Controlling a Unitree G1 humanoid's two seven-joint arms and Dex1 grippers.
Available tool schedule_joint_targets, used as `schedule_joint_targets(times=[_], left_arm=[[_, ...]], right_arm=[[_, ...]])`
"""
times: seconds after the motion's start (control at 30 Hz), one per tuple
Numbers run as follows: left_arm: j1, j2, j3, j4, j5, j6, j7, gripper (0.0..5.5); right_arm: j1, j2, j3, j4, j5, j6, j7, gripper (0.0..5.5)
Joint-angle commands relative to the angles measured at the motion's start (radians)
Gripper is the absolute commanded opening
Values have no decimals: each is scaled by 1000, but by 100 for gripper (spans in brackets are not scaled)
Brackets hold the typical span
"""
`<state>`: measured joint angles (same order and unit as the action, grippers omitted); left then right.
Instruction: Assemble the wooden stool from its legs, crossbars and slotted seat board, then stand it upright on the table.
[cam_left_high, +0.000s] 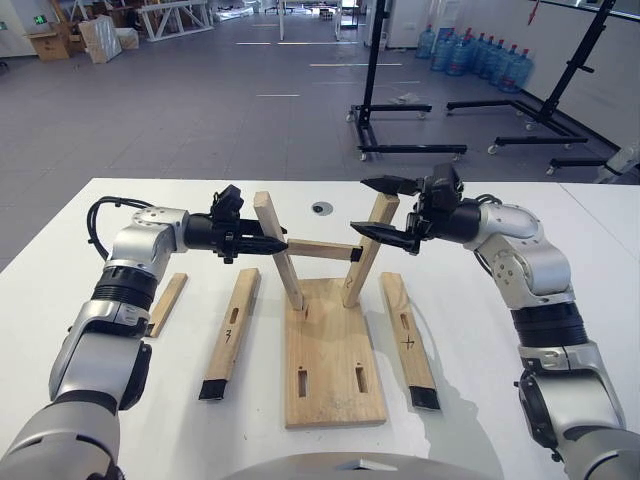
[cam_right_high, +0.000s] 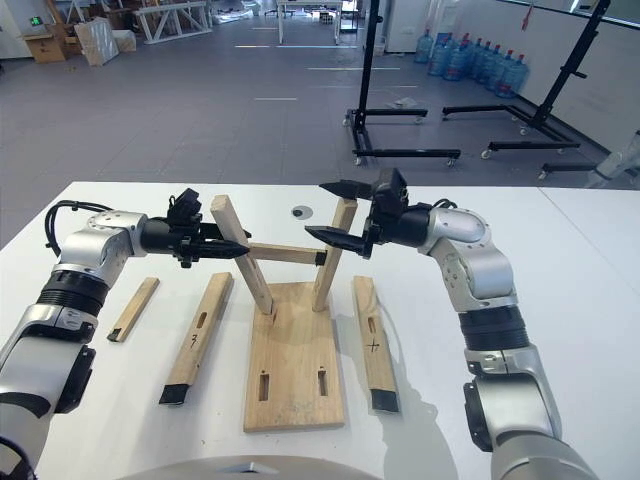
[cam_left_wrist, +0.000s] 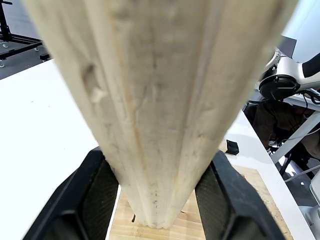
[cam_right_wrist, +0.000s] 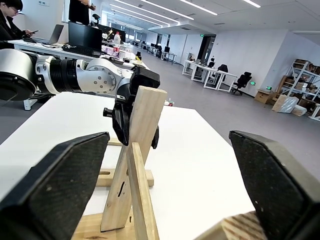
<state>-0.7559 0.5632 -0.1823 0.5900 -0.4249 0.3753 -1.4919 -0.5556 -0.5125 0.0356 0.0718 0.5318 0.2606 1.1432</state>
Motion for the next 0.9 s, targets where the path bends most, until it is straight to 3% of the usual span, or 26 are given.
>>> schedule_joint_targets(times=[0.03,0.23,0.5,0.57,0.73,0.8,0.9], left_arm=[[72,-22,-66,-5,77,21,1,208],[81,-19,-71,-12,92,10,11,208],[109,-11,-90,-36,104,1,23,208],[113,-10,-90,-40,104,2,26,208],[118,-9,-96,-49,104,7,26,208],[117,-8,-98,-49,104,8,24,208],[115,-5,-101,-47,106,8,22,208]], right_arm=[[61,6,50,11,-33,45,3,439],[46,25,32,-12,-32,7,-33,439],[-12,140,-41,-234,-49,-102,-285,439],[-2,156,17,-258,-154,-154,-341,439],[71,139,266,-195,-671,-308,-549,439],[99,83,360,-142,-830,-322,-546,439],[127,33,432,-96,-907,-277,-476,439]])
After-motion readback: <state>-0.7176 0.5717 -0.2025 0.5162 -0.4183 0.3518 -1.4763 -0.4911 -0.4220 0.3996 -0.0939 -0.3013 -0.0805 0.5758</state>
